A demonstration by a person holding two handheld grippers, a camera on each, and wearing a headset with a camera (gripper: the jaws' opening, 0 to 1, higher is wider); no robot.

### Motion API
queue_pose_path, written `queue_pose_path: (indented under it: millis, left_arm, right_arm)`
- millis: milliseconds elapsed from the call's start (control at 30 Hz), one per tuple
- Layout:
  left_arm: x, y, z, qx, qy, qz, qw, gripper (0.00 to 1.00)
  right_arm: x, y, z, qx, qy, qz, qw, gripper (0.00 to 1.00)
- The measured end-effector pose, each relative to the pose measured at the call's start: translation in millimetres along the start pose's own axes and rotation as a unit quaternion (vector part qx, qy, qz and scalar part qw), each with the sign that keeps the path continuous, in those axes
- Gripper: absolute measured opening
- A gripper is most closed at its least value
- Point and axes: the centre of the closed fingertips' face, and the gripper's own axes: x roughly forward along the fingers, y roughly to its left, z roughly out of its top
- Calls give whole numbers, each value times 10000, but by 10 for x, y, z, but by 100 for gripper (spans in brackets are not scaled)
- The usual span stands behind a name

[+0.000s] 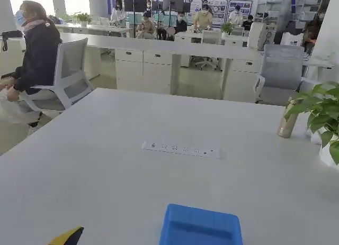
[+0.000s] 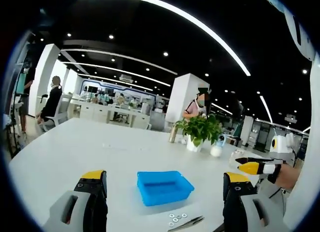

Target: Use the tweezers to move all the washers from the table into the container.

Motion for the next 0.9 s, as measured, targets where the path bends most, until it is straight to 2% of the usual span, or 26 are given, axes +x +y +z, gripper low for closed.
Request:
queue_pose_path:
  millis: [200,467,567,667,900]
  left_arm:
    - [2,-11,-2,57,14,-6,10000,99]
    - [-26,-13,28,161,-43,60,9998,99]
    - [-23,-14,31,69,-13,34,10000,99]
    - [-35,-21,49,75,-36,7,10000,93]
    - [-49,-25,68,130,-67,54,9999,97]
  right_arm:
    - [18,3,-30,-43,105,26,9999,87]
    - [26,36,-39,-1,107,132,9999,85]
    - [31,35,-29,8,91,159,9998,84]
    - [37,45,-12,8,65,206,9998,83]
    - [52,68,-14,-40,95,274,9996,82]
